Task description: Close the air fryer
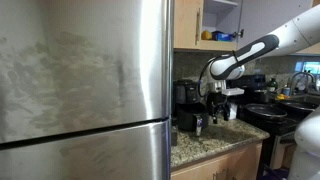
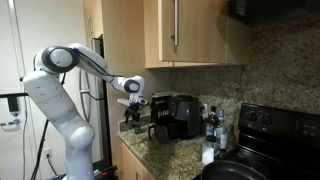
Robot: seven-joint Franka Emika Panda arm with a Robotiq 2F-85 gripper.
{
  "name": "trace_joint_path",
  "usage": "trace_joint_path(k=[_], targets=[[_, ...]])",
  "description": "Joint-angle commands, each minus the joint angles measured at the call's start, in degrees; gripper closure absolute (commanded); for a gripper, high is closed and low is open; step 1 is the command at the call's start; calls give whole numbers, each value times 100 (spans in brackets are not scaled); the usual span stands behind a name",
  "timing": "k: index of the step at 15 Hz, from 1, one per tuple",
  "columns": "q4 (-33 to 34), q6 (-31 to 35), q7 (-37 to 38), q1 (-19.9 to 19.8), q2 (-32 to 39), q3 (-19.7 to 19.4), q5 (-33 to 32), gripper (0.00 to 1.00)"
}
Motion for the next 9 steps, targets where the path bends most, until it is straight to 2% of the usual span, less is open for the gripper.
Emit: trace_joint_path(k=[1, 4, 9], targets=[[11, -17, -9, -33, 0, 32, 11, 0], [11, -17, -9, -33, 0, 32, 11, 0], [-198, 2388, -20, -447, 268, -167, -478, 0]])
